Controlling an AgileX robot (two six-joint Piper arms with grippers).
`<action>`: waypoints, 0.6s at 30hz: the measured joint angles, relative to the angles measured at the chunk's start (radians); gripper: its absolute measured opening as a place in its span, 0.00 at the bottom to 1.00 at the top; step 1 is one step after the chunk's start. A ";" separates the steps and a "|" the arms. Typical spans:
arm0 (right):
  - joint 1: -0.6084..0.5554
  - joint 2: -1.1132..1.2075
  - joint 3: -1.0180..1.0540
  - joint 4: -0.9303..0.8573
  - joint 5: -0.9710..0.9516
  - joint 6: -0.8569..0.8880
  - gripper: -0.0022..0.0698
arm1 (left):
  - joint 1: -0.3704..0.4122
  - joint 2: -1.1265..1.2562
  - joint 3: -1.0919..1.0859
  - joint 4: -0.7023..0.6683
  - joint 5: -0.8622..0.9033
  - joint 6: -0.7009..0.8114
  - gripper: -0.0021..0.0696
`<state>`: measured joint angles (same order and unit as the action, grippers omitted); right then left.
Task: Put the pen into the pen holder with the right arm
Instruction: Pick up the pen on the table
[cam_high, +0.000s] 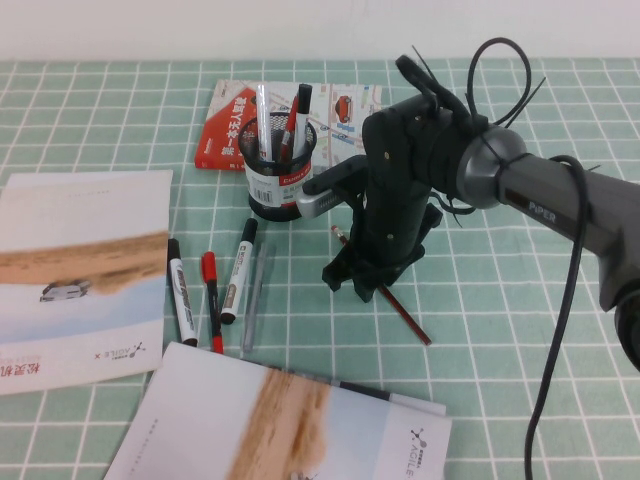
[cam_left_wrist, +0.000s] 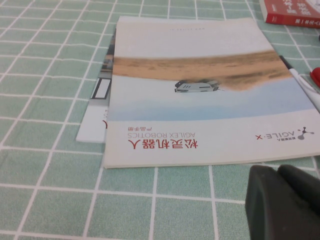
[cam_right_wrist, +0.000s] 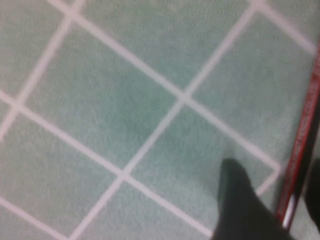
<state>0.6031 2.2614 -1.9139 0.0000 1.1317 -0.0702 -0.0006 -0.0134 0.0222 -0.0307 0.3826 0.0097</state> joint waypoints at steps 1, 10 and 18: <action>-0.002 0.003 -0.002 0.000 0.003 -0.002 0.39 | 0.000 0.000 0.000 0.000 0.000 0.000 0.02; -0.010 0.007 -0.007 0.011 0.021 -0.003 0.21 | 0.000 0.000 0.000 0.000 0.000 0.000 0.02; -0.026 0.018 -0.018 0.025 0.048 -0.003 0.06 | 0.000 0.000 0.000 0.000 0.000 0.000 0.02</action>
<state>0.5773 2.2793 -1.9316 0.0254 1.1797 -0.0737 -0.0006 -0.0134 0.0222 -0.0307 0.3826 0.0097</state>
